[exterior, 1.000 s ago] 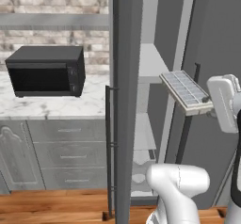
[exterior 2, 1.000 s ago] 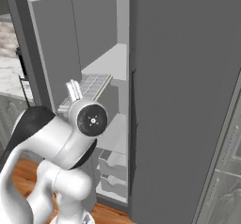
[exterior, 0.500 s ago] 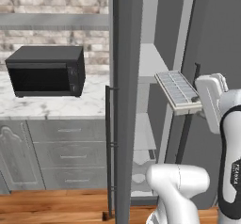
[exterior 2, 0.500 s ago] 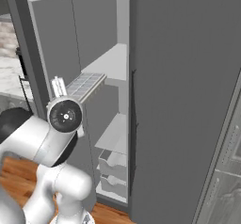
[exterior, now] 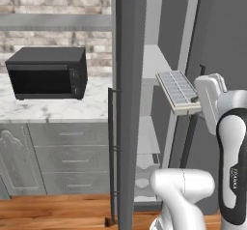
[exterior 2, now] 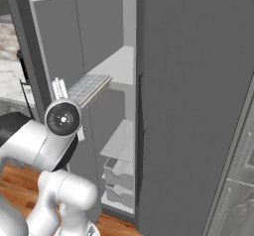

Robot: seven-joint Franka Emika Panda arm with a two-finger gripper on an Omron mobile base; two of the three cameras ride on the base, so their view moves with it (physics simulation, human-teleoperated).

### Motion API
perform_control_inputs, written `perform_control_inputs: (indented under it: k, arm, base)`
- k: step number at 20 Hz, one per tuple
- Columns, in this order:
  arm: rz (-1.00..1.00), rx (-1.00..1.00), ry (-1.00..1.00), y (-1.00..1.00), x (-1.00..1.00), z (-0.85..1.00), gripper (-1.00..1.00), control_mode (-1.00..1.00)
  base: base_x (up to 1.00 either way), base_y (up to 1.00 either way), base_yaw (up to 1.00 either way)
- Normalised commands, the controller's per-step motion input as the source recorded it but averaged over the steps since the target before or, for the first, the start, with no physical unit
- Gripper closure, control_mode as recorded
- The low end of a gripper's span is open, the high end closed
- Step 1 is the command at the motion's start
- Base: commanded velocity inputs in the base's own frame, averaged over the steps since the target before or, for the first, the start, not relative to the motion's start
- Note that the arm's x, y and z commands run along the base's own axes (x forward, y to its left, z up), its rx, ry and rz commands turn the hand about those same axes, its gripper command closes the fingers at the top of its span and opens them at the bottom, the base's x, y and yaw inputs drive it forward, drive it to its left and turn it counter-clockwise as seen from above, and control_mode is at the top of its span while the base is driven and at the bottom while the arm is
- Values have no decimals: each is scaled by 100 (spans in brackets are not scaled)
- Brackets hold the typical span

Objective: The ice cube tray has been filled with water. Take the tray and place it in the freezer to make ice. Close the freezer door after placing the tray.

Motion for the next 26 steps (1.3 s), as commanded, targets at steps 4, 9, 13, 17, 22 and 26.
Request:
perform_control_inputs:
  k: [4,9,13,17,22,26]
  arm:
    - [-2,0,0,0,28,16,100,-100]
    - [-3,0,0,0,32,9,100,-100]
    - [-2,0,0,0,33,2,100,-100]
    - [0,0,0,0,32,0,100,-100]
    - [0,0,0,0,36,0,100,-100]
    - [0,0,0,0,40,0,100,-100]
  base:
    - [0,0,0]
    - [0,0,0]
    - [0,0,0]
    - [0,0,0]
    - [0,0,0]
    - [0,0,0]
